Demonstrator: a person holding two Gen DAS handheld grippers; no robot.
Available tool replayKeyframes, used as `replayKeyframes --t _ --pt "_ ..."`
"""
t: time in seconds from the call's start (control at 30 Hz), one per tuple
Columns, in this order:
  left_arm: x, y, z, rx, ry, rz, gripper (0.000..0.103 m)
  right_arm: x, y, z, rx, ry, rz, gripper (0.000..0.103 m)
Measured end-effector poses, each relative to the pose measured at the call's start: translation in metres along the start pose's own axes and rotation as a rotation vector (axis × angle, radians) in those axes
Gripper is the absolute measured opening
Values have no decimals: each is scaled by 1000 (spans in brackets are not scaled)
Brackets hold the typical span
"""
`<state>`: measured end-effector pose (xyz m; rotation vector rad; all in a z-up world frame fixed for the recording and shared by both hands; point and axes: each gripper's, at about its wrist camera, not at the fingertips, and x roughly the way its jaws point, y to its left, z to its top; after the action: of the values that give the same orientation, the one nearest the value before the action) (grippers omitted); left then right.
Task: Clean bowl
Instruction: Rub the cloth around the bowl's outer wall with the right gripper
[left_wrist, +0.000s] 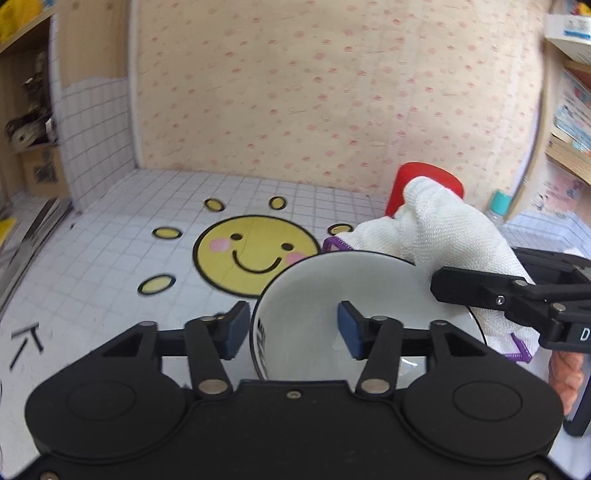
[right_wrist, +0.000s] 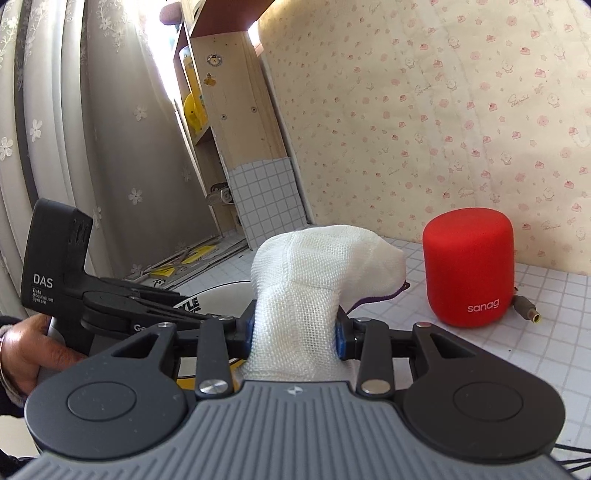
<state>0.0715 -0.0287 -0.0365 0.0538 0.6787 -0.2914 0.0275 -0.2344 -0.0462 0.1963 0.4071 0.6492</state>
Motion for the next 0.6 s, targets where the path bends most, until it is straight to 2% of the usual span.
replayKeyframes --t 0.1,0.2,0.33,0.4,0.47,0.6 --pt "5 0 4 69 10 -6 62 1 0 0 4 6 -7 48" --pt "12 4 6 65 53 -61 62 2 0 0 7 9 -16 50" --pt "14 7 3 64 57 -97 65 2 -1 -1 17 10 -29 50" --pt "14 6 2 92 59 -136 62 4 -1 -1 23 18 -39 49" --pt "13 5 1 112 53 -160 54 5 -1 -1 20 17 -33 45" --pt "12 8 0 67 56 -161 48 5 -2 -1 13 15 -17 40"
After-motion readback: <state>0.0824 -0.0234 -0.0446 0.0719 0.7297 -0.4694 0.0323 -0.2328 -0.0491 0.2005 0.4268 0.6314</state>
